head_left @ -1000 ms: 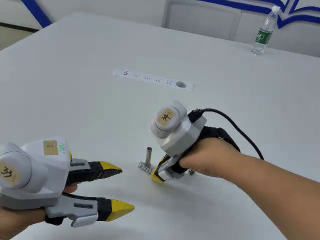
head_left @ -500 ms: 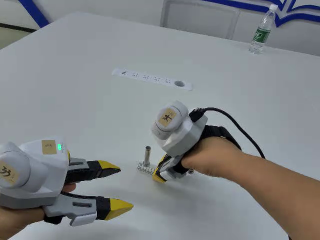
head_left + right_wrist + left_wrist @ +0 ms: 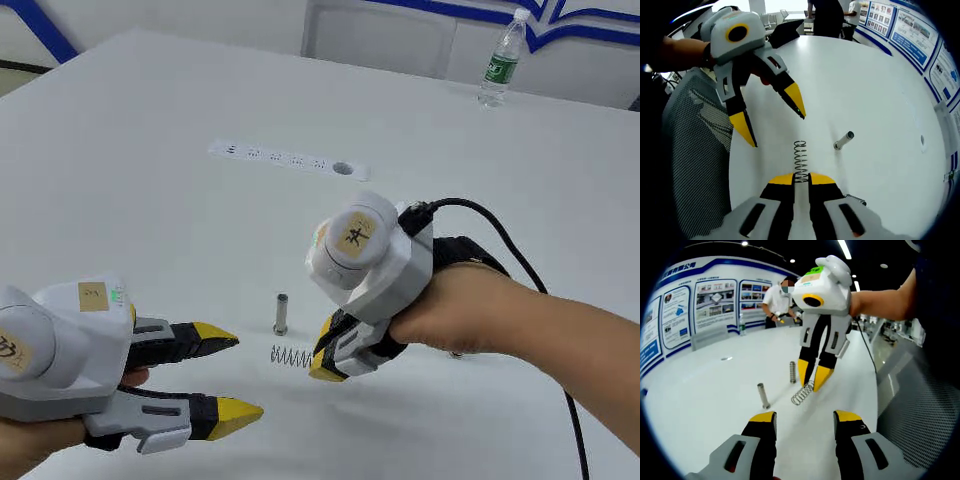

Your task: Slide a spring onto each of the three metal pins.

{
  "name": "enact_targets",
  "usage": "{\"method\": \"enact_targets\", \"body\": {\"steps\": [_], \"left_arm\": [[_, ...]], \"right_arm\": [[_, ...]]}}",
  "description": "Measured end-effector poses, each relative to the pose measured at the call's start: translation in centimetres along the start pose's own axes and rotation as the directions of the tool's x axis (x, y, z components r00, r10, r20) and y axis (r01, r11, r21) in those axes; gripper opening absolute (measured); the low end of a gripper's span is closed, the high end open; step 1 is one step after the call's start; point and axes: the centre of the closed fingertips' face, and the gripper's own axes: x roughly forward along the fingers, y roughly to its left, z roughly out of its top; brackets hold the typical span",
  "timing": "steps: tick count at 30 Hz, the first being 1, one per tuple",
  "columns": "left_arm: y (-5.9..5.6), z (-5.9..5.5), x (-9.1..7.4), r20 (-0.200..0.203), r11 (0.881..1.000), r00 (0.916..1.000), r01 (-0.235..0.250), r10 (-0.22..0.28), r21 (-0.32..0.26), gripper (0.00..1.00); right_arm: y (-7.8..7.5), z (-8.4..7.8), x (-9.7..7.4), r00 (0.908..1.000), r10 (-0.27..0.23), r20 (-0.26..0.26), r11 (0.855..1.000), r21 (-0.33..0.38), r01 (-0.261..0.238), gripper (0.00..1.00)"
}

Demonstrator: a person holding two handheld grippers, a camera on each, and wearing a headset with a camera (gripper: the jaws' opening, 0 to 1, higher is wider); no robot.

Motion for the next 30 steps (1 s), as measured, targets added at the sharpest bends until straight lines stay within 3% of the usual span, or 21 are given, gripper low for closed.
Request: {"method": "enact_targets", "body": {"steps": [7,20,30], "left_arm": [[-0.8,0.5,0.6,0.006,0.999,0.9995,0.031,-0.031,0.026,0.44],[-2.0,1.2,1.1,0.021,0.992,0.9959,0.086,-0.088,0.097,0.25],[-1.9,1.1,1.1,0.023,0.988,0.995,0.094,-0.097,0.122,0.17]], "right_arm": [[1.4,0.1,-0.7,0.9993,0.032,-0.016,0.997,-0.067,-0.033,0.11],[2.5,0.5,-1.1,0.9983,0.049,-0.032,0.99,-0.133,-0.053,0.12],[2.9,0.9,-1.3,0.9979,0.057,-0.03,0.986,-0.154,-0.061,0.12]]}}
